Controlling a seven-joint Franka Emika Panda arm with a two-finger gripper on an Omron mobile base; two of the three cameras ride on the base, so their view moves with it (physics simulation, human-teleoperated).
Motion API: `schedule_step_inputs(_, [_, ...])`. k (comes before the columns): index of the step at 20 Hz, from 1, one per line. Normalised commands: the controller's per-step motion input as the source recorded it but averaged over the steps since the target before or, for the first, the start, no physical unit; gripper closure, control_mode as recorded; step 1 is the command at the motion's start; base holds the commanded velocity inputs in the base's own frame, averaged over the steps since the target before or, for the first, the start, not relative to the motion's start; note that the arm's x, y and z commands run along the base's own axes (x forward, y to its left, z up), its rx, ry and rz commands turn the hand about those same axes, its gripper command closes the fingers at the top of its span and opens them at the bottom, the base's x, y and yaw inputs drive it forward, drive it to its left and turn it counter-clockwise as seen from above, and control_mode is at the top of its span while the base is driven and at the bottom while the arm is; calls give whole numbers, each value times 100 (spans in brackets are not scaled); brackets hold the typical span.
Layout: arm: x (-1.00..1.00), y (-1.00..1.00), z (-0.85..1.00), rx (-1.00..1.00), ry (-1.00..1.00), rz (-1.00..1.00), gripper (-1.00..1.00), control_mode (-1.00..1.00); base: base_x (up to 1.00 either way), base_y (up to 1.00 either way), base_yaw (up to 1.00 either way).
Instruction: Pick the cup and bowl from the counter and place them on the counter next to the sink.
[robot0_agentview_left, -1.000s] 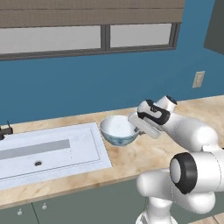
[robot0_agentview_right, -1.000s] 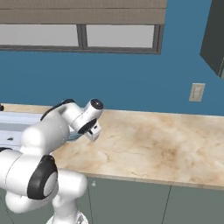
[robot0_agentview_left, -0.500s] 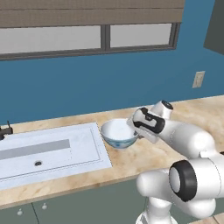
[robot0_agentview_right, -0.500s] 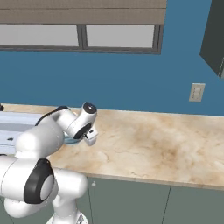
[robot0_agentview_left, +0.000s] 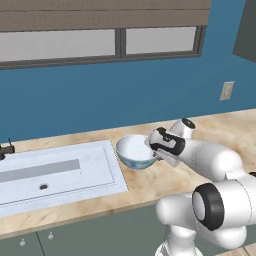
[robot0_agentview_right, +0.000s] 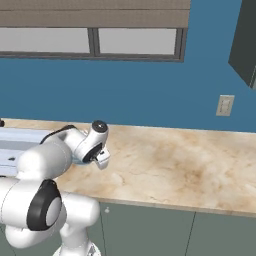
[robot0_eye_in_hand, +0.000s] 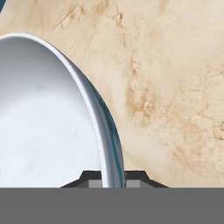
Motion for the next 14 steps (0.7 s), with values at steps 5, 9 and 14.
schedule_step_inputs(5, [0, 0, -16, 0, 0, -4, 100, -100, 0, 0, 0])
schedule_step_inputs(9, [0, 0, 0, 0, 0, 0, -100, -100, 0, 0, 0])
schedule_step_inputs(14, [0, 0, 0, 0, 0, 0, -100, -100, 0, 0, 0])
